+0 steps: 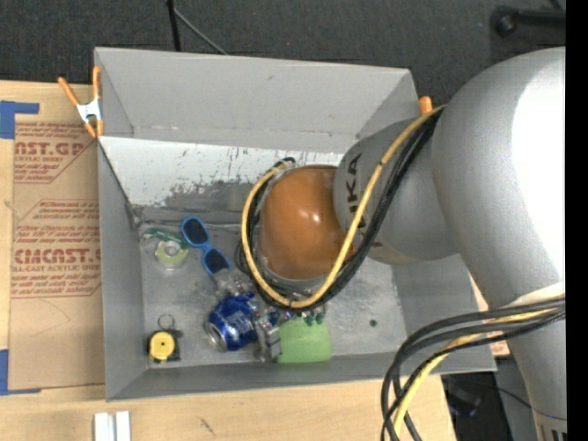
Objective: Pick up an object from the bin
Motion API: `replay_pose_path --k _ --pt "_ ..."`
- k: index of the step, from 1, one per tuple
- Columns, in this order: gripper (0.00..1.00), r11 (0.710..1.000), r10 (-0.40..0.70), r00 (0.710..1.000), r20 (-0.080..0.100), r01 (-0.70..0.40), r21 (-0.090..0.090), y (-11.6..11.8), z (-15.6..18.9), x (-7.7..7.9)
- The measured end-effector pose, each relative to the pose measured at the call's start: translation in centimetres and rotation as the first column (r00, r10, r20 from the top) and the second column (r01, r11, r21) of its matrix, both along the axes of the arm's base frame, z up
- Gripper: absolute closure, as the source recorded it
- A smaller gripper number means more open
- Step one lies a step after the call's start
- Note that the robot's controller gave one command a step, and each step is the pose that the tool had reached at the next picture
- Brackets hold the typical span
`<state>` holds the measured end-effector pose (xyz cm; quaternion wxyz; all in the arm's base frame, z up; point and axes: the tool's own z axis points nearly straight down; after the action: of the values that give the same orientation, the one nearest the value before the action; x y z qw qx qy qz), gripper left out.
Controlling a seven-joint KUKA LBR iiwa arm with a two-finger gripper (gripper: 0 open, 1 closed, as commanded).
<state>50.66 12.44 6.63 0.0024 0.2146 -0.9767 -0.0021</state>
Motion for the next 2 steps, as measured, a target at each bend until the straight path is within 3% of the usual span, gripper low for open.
replay_pose_path --k 1,2 --pt "1.0 1.0 0.0 1.0 0.0 0.0 0.0 0.0 0.0 0.0" --pt "1.0 1.0 0.0 1.0 0.014 0.0 -0.001 0.1 8.8 0.2"
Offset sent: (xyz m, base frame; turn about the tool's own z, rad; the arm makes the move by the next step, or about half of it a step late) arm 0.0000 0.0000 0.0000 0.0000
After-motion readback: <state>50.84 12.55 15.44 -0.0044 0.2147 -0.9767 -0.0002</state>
